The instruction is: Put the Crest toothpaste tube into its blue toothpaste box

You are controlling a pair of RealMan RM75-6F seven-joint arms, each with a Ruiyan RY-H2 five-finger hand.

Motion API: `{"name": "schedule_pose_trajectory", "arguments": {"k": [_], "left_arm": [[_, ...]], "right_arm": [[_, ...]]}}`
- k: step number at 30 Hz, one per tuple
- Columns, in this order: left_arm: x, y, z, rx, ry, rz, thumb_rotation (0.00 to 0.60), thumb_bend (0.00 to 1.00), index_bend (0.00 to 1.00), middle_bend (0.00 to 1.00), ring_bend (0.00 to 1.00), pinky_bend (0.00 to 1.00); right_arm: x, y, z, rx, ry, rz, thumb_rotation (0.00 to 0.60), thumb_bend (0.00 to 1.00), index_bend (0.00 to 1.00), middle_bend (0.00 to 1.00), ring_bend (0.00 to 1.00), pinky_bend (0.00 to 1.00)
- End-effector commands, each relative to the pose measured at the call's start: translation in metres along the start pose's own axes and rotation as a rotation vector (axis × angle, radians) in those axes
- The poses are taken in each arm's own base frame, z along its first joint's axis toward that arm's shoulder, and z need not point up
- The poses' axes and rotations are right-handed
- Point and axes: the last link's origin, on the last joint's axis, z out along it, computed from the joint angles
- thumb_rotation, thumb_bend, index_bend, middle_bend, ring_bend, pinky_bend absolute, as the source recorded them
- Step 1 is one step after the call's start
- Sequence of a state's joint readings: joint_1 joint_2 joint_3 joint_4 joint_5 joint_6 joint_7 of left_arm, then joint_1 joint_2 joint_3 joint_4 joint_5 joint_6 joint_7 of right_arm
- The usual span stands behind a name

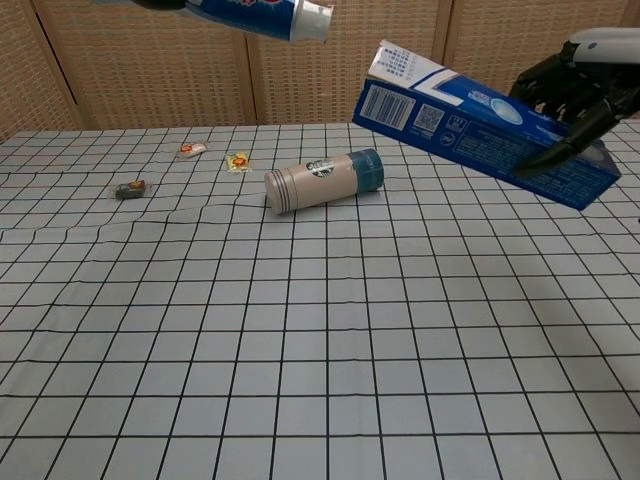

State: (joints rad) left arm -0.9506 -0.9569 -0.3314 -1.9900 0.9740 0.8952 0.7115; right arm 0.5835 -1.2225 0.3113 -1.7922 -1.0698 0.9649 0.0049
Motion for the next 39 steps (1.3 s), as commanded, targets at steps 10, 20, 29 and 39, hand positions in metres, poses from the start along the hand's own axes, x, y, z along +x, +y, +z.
{"name": "schedule_pose_trajectory", "arguments": {"k": [10,20,29,39], "left_arm": [[0.002,0.019,0.015,-0.023,-0.042,0.044,0.6,0.62,0.88,0.57,0.54,0.48],[-0.006,0.029,0.02,-0.03,-0.066,0.051,0.6,0.62,0.88,0.57,0.54,0.48],[-0.005,0.036,0.027,-0.032,-0.043,0.04,0.6,0.62,0.88,0.57,0.54,0.48],[-0.007,0.047,0.034,-0.052,-0.056,0.044,0.6,0.62,0.88,0.57,0.54,0.48]], "right_arm": [[0.005,0.005,-0.001,-0.015,0.002,0.012,0.6,0.23,0.81,0.62,0.66,0.68],[0.007,0.005,-0.002,-0.009,-0.004,0.026,0.6,0.23,0.81,0.62,0.66,0.68],[0.005,0.005,-0.003,-0.005,-0.018,0.031,0.6,0.23,0.81,0.62,0.66,0.68],[0.004,0.004,-0.003,0.002,-0.028,0.045,0.6,0.23,0.81,0.62,0.66,0.68]]}}
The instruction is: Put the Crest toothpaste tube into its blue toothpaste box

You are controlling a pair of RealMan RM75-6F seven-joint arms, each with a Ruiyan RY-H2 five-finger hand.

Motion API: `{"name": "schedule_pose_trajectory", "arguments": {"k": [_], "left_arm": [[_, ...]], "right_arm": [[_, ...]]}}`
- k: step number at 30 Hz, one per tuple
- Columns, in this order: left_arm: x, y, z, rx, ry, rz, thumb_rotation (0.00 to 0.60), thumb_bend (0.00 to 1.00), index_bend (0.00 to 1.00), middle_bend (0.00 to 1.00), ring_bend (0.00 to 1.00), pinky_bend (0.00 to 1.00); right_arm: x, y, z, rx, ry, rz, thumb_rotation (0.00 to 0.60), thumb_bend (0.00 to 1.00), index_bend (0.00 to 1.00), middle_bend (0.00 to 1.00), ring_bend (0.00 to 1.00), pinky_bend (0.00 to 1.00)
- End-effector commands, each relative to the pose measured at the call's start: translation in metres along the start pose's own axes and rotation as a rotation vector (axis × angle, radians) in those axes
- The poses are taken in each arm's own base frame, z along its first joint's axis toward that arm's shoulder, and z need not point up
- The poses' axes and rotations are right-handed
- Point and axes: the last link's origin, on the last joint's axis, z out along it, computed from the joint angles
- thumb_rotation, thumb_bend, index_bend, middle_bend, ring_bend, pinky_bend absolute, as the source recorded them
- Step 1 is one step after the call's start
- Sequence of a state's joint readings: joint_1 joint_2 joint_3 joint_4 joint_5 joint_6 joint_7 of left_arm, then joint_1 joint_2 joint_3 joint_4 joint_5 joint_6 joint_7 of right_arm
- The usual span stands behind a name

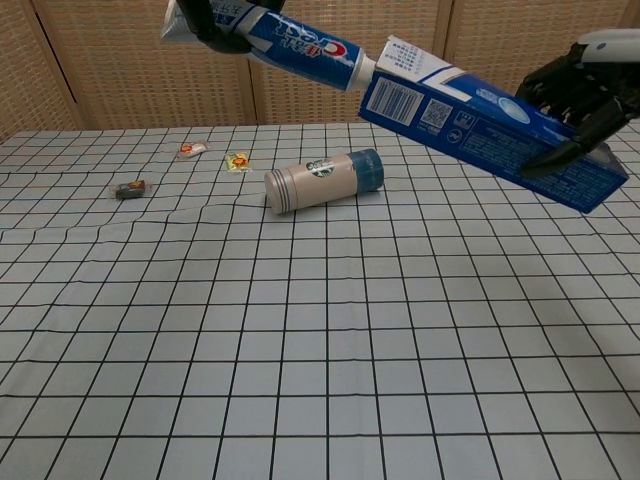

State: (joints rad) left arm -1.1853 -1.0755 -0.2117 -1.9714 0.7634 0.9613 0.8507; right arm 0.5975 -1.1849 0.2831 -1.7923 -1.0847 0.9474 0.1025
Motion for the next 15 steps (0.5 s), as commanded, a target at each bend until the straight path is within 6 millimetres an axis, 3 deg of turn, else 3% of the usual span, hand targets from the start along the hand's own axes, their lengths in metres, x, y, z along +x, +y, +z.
{"name": "schedule_pose_trajectory", "arguments": {"k": [1,8,15], "left_arm": [[0.0,0.003,0.002,-0.004,0.002,0.004,0.6,0.62,0.88,0.57,0.54,0.48],[0.005,0.015,0.011,-0.033,0.021,0.035,0.6,0.62,0.88,0.57,0.54,0.48],[0.022,0.024,0.022,-0.063,0.069,0.17,0.6,0.61,0.88,0.57,0.54,0.47]], "right_arm": [[-0.001,0.0,0.0,0.002,-0.003,-0.001,0.6,0.23,0.81,0.62,0.66,0.68],[-0.004,-0.003,0.002,0.01,-0.013,0.017,0.6,0.23,0.81,0.62,0.66,0.68],[0.002,-0.011,0.006,0.038,0.003,0.077,0.6,0.23,0.81,0.62,0.66,0.68]]}}
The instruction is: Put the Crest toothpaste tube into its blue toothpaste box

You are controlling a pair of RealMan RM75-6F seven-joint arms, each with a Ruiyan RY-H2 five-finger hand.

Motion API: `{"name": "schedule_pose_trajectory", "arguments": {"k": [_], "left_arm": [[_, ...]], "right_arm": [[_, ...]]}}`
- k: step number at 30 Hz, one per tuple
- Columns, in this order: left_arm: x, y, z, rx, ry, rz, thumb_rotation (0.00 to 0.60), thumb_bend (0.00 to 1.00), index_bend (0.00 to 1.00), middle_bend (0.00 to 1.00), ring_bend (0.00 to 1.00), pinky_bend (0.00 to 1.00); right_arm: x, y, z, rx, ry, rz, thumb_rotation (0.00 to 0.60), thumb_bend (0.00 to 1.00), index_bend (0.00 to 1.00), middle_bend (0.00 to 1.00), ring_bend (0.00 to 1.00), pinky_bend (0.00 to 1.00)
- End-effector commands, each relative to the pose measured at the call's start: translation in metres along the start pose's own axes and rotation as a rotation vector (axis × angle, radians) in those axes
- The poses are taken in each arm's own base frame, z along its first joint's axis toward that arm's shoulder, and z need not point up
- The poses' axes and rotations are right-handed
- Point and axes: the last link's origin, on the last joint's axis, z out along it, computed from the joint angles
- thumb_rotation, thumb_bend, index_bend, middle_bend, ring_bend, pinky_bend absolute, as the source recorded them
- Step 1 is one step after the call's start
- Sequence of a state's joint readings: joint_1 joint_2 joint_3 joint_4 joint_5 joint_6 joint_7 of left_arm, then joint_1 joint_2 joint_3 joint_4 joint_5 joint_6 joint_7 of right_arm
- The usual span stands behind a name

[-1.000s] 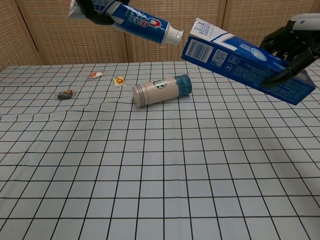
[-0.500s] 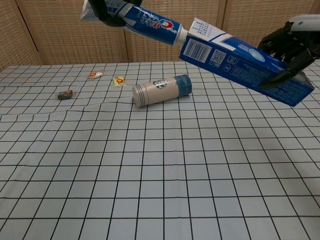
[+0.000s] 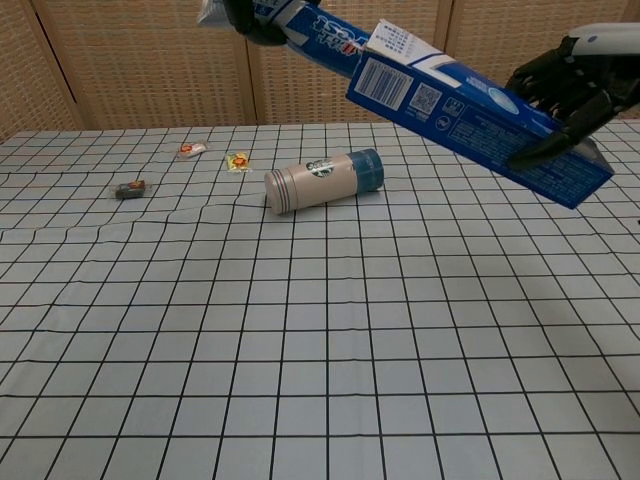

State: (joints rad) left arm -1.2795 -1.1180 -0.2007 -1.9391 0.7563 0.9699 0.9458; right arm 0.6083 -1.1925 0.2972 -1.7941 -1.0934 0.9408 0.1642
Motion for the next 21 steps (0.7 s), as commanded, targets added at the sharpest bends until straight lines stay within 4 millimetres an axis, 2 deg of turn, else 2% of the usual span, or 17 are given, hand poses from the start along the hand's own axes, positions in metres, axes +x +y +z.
{"name": "schedule_pose_trajectory", "arguments": {"k": [1,4,9,12,14,18,21], "left_arm": [[0.01,0.004,0.006,-0.018,0.026,0.081,0.6,0.61,0.87,0.56,0.54,0.47],[0.018,0.008,0.011,-0.044,0.049,0.194,0.6,0.61,0.86,0.54,0.54,0.45],[0.028,0.019,0.017,-0.091,0.105,0.395,0.6,0.54,0.81,0.51,0.51,0.41],[0.031,0.025,0.021,-0.103,0.138,0.452,0.6,0.49,0.71,0.44,0.44,0.36],[0.031,0.03,0.023,-0.109,0.16,0.465,0.6,0.43,0.64,0.38,0.39,0.33],[0.032,0.035,0.024,-0.104,0.195,0.476,0.6,0.34,0.47,0.23,0.26,0.26],[0.036,0.034,0.025,-0.085,0.23,0.473,0.6,0.31,0.41,0.2,0.23,0.23]], "right_arm": [[0.003,-0.004,0.002,0.013,0.006,0.015,0.6,0.23,0.81,0.62,0.66,0.68],[0.005,-0.004,0.004,0.014,0.007,0.023,0.6,0.23,0.81,0.62,0.66,0.68],[0.007,-0.002,0.006,0.013,0.011,0.039,0.6,0.23,0.81,0.62,0.66,0.68],[0.007,-0.001,0.006,0.013,0.013,0.046,0.6,0.23,0.81,0.62,0.66,0.68],[0.008,0.001,0.006,0.012,0.02,0.053,0.6,0.23,0.81,0.62,0.66,0.68],[0.011,0.003,0.007,0.015,0.049,0.075,0.6,0.23,0.82,0.63,0.66,0.68],[0.015,0.003,0.008,0.037,0.111,0.142,0.6,0.23,0.83,0.64,0.68,0.69]]}}
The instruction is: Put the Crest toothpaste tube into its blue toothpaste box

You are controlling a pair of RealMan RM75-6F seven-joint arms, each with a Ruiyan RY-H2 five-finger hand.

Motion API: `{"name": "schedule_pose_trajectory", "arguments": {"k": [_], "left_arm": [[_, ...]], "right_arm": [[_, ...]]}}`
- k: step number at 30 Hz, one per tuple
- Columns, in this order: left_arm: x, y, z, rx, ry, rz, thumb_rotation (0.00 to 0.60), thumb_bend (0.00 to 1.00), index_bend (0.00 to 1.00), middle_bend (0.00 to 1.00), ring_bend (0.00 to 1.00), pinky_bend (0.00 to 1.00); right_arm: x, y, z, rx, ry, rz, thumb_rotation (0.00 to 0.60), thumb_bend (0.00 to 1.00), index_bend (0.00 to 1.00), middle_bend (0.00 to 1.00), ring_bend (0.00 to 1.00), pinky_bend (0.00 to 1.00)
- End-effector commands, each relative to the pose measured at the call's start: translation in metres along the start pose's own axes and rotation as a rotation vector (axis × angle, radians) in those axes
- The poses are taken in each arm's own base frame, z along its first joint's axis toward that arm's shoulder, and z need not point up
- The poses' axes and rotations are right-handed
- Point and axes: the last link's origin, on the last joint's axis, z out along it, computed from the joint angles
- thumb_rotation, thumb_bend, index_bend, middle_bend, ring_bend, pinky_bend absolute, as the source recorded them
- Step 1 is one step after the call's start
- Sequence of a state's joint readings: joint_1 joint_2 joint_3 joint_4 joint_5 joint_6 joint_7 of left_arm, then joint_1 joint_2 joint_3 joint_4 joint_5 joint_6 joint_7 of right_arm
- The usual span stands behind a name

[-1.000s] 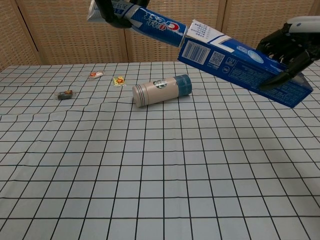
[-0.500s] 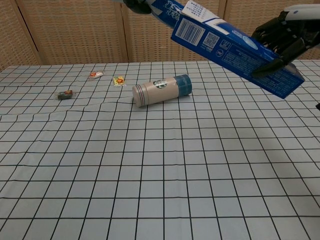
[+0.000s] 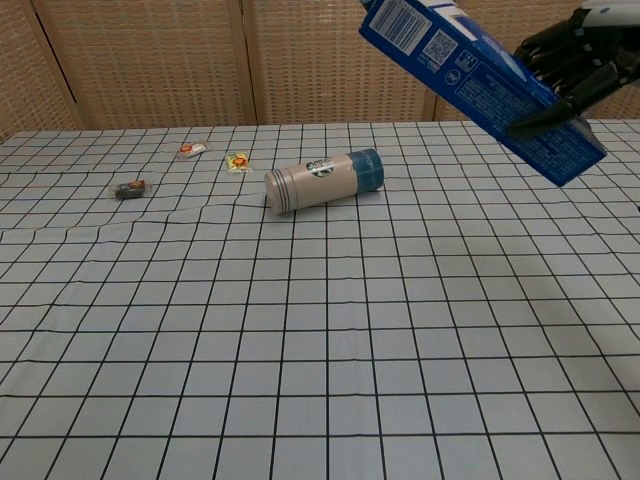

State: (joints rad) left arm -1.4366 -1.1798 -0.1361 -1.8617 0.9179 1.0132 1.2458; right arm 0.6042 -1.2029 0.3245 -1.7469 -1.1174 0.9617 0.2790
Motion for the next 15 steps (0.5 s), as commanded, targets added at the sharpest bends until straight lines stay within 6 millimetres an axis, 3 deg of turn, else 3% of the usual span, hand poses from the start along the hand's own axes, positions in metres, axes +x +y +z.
{"name": "schedule_pose_trajectory", "arguments": {"k": [1,5,9,15], "left_arm": [[0.002,-0.003,0.001,0.026,0.028,-0.002,0.6,0.31,0.4,0.19,0.23,0.23],[0.006,-0.01,-0.001,0.055,0.058,-0.031,0.6,0.28,0.31,0.15,0.18,0.2],[0.009,-0.017,-0.004,0.076,0.088,-0.039,0.6,0.16,0.22,0.08,0.12,0.16],[0.011,-0.031,-0.011,0.122,0.122,-0.085,0.6,0.15,0.2,0.07,0.11,0.15]], "right_arm": [[0.003,0.0,0.002,0.026,0.065,0.082,0.6,0.24,0.83,0.65,0.68,0.69],[0.005,0.003,0.003,0.035,0.101,0.18,0.6,0.24,0.83,0.65,0.68,0.69],[0.005,0.005,0.005,0.047,0.118,0.204,0.6,0.24,0.83,0.65,0.68,0.69],[0.004,0.007,0.007,0.061,0.156,0.311,0.6,0.24,0.83,0.65,0.69,0.69]]}}
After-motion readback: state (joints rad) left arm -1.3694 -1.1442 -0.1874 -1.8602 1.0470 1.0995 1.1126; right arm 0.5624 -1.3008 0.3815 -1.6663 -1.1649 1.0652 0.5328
